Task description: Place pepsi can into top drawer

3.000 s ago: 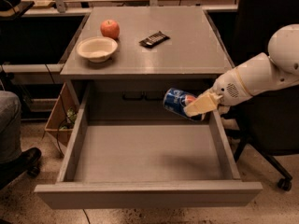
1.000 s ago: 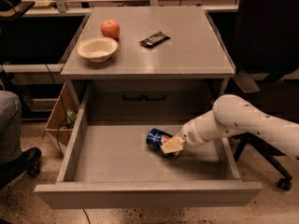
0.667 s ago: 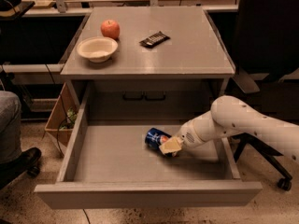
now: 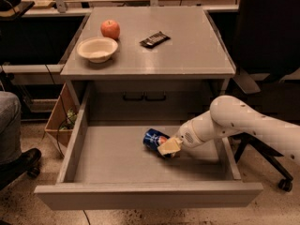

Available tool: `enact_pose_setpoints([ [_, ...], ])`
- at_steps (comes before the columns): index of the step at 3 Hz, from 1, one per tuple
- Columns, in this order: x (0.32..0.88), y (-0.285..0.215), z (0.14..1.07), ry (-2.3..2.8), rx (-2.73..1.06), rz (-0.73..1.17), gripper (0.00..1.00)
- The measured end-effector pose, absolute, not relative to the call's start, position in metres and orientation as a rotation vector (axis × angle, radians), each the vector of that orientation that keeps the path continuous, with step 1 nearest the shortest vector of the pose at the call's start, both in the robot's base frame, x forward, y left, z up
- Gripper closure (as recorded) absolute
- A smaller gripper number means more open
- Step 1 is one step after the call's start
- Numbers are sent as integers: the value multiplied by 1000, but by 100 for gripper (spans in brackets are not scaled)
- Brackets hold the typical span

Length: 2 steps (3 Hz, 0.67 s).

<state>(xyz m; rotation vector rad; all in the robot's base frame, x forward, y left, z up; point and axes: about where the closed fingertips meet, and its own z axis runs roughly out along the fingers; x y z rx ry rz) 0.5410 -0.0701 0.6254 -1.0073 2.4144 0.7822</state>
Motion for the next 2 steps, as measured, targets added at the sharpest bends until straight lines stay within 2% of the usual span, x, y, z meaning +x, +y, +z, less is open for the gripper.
enact_pose_setpoints([
  [1, 536, -67, 643, 2381, -1026, 802, 11],
  [2, 529, -69, 669, 2337, -1044, 800, 0],
])
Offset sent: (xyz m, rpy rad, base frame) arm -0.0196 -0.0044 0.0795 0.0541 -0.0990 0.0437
